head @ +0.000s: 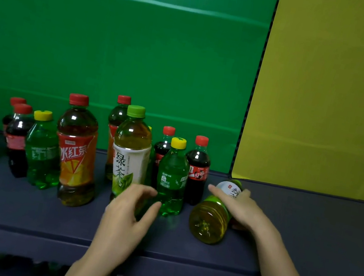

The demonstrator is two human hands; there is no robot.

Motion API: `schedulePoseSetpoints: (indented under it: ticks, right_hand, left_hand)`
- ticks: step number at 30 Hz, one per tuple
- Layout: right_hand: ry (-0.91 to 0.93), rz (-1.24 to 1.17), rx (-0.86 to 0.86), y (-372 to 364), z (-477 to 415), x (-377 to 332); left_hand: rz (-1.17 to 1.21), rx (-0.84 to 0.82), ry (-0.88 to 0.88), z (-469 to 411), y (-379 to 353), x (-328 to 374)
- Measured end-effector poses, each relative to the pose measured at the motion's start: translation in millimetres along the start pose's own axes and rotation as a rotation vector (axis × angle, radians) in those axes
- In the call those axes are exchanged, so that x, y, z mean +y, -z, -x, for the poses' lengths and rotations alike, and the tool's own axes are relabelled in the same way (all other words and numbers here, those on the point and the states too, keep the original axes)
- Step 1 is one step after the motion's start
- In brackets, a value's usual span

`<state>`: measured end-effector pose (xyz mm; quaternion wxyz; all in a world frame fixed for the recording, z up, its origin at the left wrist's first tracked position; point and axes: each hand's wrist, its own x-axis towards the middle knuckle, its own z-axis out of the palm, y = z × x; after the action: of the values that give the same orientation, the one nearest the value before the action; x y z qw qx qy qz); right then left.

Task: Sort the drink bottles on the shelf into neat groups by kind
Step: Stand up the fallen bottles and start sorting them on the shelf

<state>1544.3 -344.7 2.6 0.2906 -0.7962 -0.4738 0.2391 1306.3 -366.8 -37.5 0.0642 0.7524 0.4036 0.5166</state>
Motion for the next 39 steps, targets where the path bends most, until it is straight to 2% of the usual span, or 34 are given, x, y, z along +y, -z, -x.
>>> schedulePoseSetpoints:
  ticks: [3,6,8,11,15,20,26,31,35,39]
  right_hand:
    - [-0.026,-0.153,-0.066,5.2,1.6,-7.7]
    - [0.038,-0.214,-0.104,5.6,2.8,-7.4]
    - [0.095,-0.236,-0.081,4.7,6.6,-4.7]
    - [0.146,-0.333,-0.042,2.5,14.7,0.0]
    - [0.234,-0.601,0.09,-2.8,30.7,5.4]
    - [0.341,-1.036,0.212,-12.4,54.7,16.1]
    - [0.381,-1.304,0.135,-18.0,62.8,19.5]
    - [0.506,-1.296,0.189,-23.0,68.5,6.5]
    - [0.685,-1.109,0.189,-33.1,85.9,-14.4]
    - [0.804,-1.021,0.17,-55.3,104.2,-47.1]
  left_hand:
    - [-0.014,0.185,0.001,-1.0,10.8,-3.9]
    - [-0.036,0.333,0.066,-7.6,20.7,-8.0]
    - [-0.004,0.304,0.126,-14.6,23.9,-13.7]
    - [0.135,0.157,0.266,-26.3,22.9,-17.7]
    - [0.286,0.084,0.402,-37.8,17.2,-19.0]
    - [0.365,0.084,0.424,-44.8,15.2,-27.0]
    - [0.394,0.089,0.371,-45.0,14.6,-25.6]
    - [0.372,0.149,0.278,-31.3,23.9,-19.5]
    - [0.393,0.238,0.266,-14.8,53.6,-15.3]
    - [0.372,0.319,0.272,1.9,107.5,-12.8]
